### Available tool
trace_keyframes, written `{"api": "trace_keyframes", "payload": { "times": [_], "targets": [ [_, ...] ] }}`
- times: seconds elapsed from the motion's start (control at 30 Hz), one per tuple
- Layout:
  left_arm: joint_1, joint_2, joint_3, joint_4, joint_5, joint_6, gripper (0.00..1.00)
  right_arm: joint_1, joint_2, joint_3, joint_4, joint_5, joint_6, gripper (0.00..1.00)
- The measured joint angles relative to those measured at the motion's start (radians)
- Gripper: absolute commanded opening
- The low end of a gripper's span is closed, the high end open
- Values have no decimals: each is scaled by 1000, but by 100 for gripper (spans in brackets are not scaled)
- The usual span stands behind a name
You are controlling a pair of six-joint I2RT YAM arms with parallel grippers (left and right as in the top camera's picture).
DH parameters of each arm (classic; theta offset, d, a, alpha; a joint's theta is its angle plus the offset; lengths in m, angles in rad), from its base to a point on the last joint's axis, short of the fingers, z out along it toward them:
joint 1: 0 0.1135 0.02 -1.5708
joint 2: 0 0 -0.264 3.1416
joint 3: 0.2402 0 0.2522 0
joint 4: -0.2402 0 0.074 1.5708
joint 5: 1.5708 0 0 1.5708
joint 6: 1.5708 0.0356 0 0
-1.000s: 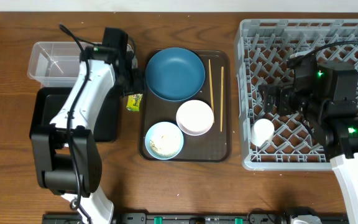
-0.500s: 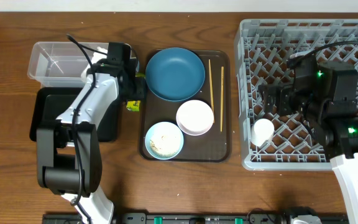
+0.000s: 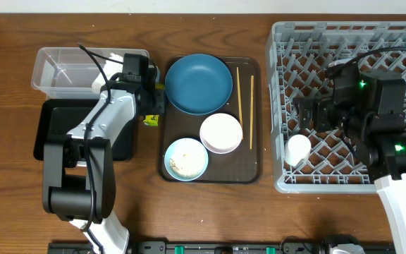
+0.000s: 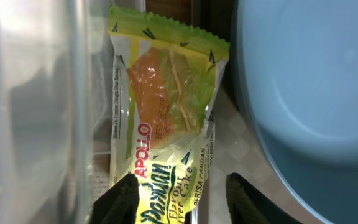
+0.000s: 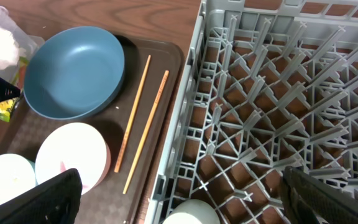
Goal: Sort waste into correct bins and load items into the dishwasher rack
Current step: 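Grasp the yellow snack wrapper beside the bin with the left gripper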
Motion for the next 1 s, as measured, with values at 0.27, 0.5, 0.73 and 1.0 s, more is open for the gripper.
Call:
{"api": "trace_keyframes", "payload": {
  "times": [0.27, 0.5, 0.73, 1.0],
  "targets": [
    [0, 21, 0, 6, 0, 18, 41, 0, 0, 0, -6, 0, 0, 99],
    [0, 51, 0, 26, 0, 21, 40, 0, 0, 0, -14, 0, 0, 99],
    [0, 56, 0, 29, 1, 19, 22, 0, 0, 0, -18, 0, 0, 99],
    [-4, 56, 0, 35, 27, 21, 6, 0, 0, 0, -19, 0, 0, 99]
  ]
}}
